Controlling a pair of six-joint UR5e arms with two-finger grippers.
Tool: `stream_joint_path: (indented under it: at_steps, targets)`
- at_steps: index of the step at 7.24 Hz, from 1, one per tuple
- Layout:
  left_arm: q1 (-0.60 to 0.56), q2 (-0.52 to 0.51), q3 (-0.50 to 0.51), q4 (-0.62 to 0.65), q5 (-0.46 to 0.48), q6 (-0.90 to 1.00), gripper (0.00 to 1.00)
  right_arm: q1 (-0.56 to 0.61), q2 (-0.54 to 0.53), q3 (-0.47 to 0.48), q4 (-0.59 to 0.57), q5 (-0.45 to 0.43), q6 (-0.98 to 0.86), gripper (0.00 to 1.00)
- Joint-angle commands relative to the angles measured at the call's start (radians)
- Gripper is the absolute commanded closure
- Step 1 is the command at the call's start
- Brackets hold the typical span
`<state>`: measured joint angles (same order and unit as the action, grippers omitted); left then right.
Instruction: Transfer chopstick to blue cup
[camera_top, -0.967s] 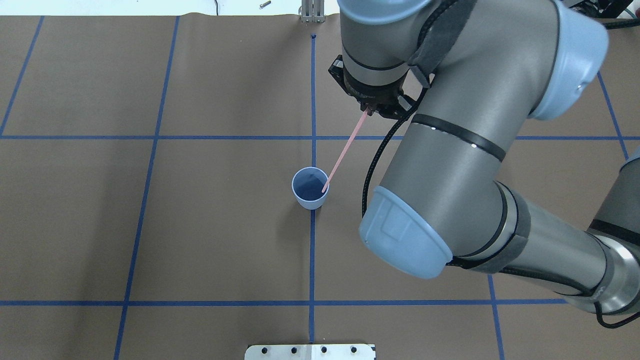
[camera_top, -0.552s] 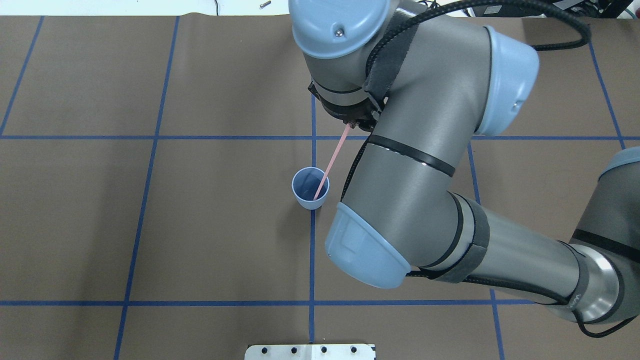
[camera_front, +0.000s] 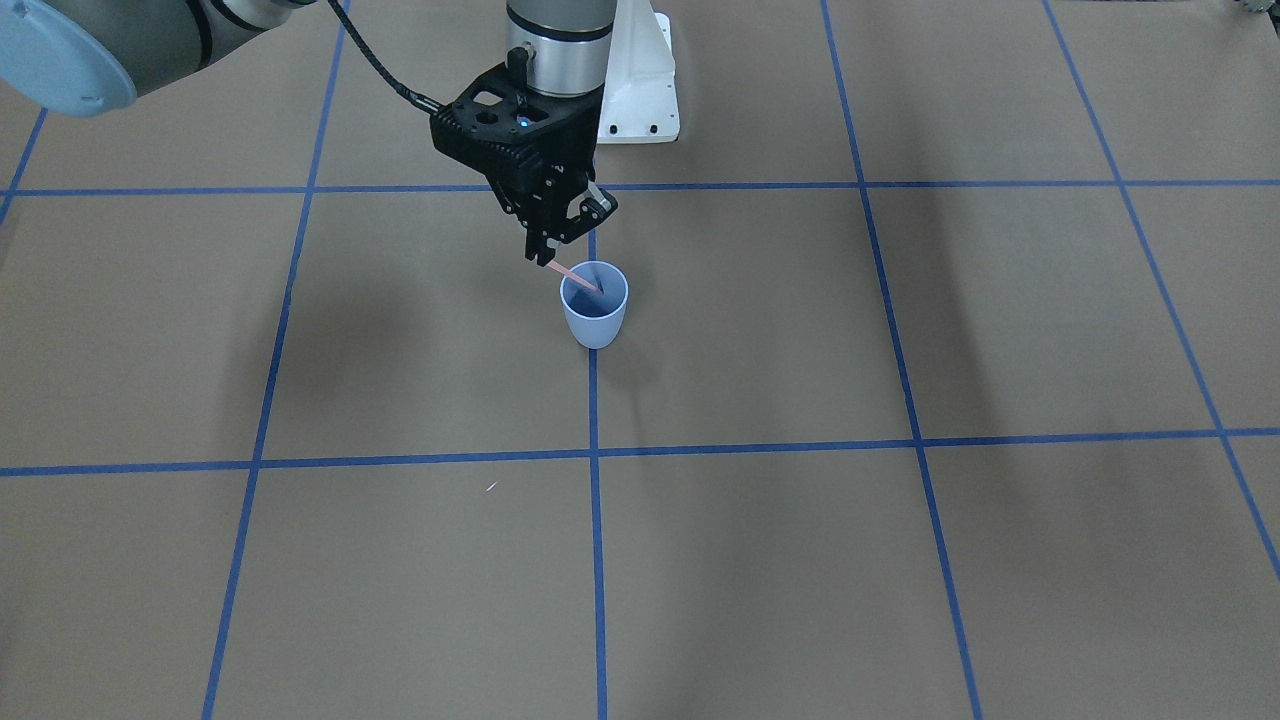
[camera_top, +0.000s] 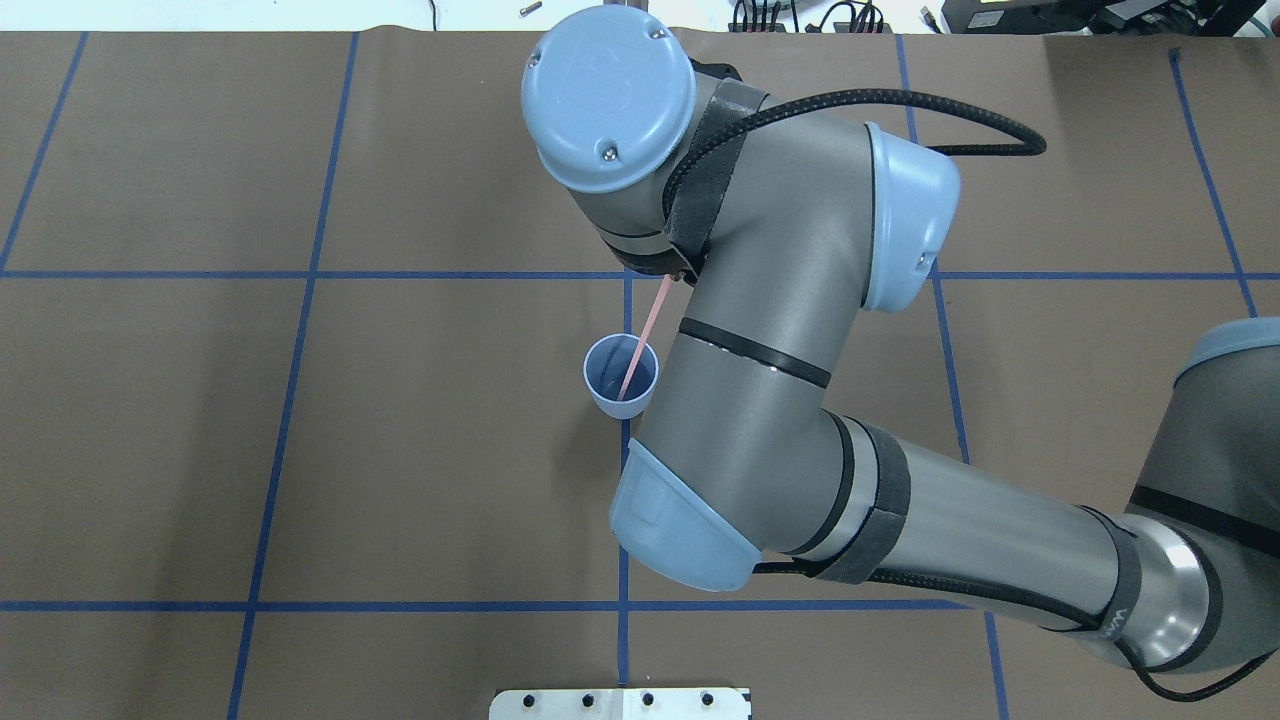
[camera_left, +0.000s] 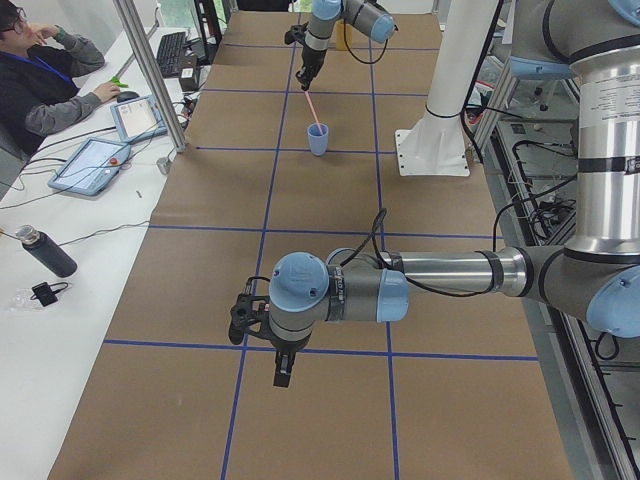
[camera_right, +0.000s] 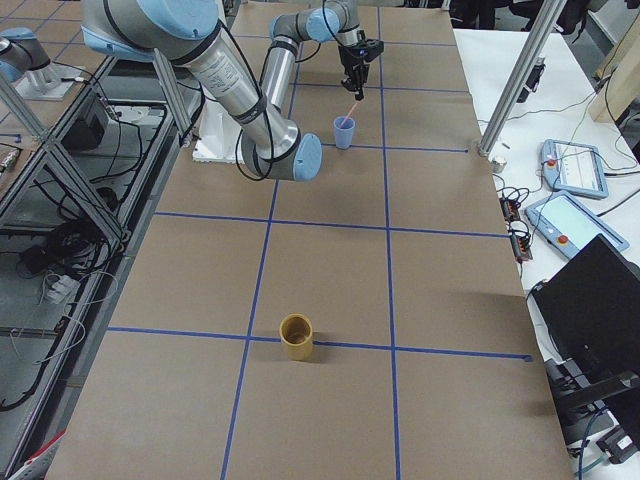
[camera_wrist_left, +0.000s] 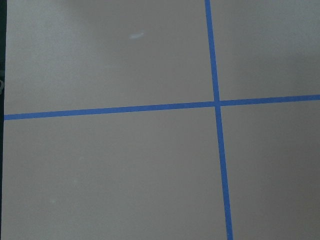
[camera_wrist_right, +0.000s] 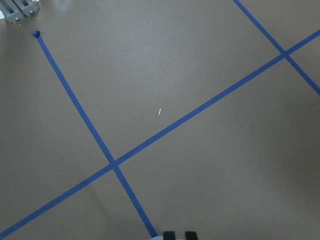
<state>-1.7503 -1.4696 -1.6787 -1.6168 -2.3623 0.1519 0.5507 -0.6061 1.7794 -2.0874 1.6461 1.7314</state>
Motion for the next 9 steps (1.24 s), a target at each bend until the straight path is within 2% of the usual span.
stream_joint_path:
  at_steps: [1, 2, 3, 5, 6, 8, 9]
  targets:
    - [0.000, 0.000, 0.001, -0.002, 0.000, 0.002, 0.02, -0.035, -0.026, -0.012, 0.044, -0.035, -0.001, 0.90]
    - [0.000, 0.000, 0.001, -0.002, 0.000, 0.000, 0.02, -0.038, -0.024, -0.012, 0.050, -0.037, 0.000, 0.43]
    - [0.000, 0.000, 0.001, -0.002, 0.000, 0.000, 0.02, -0.034, -0.021, -0.006, 0.049, -0.046, -0.019, 0.00]
    - [0.000, 0.000, 0.001, -0.002, 0.000, 0.002, 0.02, 0.021, -0.017, 0.027, 0.046, -0.034, -0.107, 0.00]
    - [0.000, 0.000, 0.001, -0.002, 0.000, 0.002, 0.02, 0.081, -0.018, 0.046, 0.043, 0.022, -0.175, 0.00]
    - [0.002, -0.001, 0.007, 0.009, 0.014, -0.002, 0.02, 0.263, -0.050, 0.055, 0.044, 0.209, -0.406, 0.00]
    - [0.002, 0.000, 0.011, 0.017, 0.015, -0.003, 0.02, 0.355, -0.122, 0.080, 0.049, 0.301, -0.575, 0.00]
